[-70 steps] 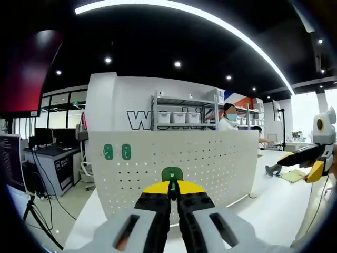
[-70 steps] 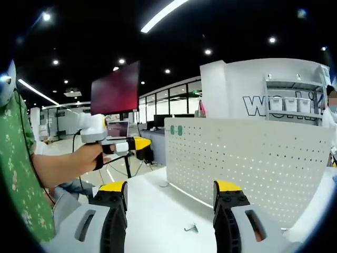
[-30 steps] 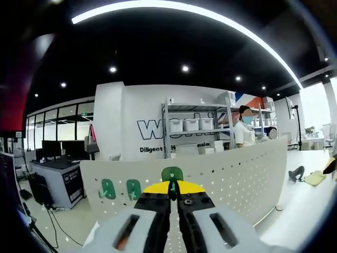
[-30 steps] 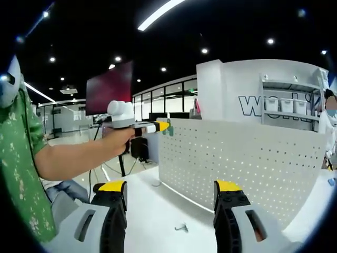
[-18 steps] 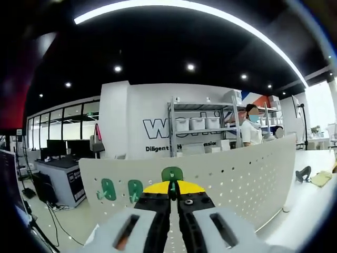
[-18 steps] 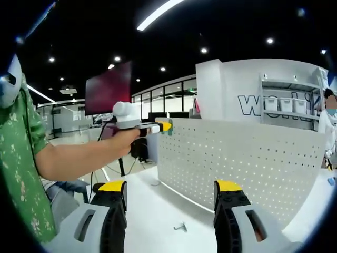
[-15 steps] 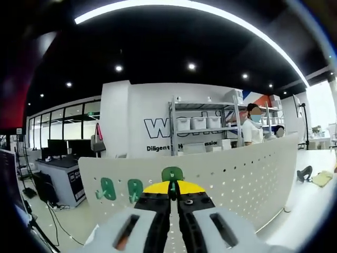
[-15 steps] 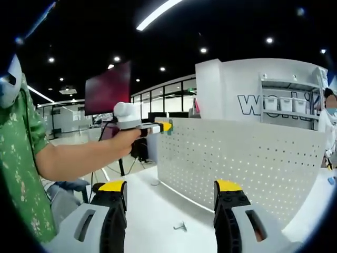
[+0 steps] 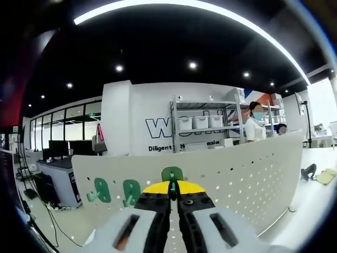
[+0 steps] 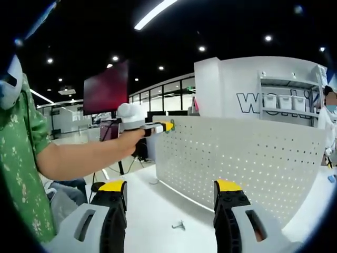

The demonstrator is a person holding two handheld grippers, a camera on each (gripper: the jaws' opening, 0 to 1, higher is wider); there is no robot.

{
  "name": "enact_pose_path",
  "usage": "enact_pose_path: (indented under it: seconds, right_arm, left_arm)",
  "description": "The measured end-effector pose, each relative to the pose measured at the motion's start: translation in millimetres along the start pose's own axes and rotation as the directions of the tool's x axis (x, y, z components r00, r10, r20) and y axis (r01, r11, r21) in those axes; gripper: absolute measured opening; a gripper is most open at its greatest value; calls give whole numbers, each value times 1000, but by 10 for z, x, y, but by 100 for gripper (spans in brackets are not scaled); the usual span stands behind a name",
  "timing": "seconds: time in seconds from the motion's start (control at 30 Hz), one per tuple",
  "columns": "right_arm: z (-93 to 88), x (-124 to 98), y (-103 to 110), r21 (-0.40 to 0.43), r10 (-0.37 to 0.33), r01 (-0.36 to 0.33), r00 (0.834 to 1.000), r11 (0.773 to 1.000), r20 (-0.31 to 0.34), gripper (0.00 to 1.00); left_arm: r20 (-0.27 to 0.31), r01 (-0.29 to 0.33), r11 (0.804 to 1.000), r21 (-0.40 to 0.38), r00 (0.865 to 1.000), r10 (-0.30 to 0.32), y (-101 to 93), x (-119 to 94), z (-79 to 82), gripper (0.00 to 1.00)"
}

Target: Insert the hook assembly into the mounting plate slot until the hook locks in place.

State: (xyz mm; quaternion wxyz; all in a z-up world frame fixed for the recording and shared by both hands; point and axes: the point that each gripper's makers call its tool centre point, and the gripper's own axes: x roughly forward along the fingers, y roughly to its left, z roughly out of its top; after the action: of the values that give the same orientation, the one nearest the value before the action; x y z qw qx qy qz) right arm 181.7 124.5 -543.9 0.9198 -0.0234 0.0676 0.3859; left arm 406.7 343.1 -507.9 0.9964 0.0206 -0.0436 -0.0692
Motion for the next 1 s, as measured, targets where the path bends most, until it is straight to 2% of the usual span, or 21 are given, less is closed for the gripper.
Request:
enact_pose_path:
  seconds: [0.4,1.0]
  right_arm:
    - [-8,69,20,3,12,-12,1000,1000,-5,68]
    - [-32,55,9,5,10,-9,1000,1000,-9,68]
  left_arm:
    - [1,-3,1000,10,1000,3,21,31,-20,3]
    - [1,-1,1000,28,1000,1,32,95,-19,3]
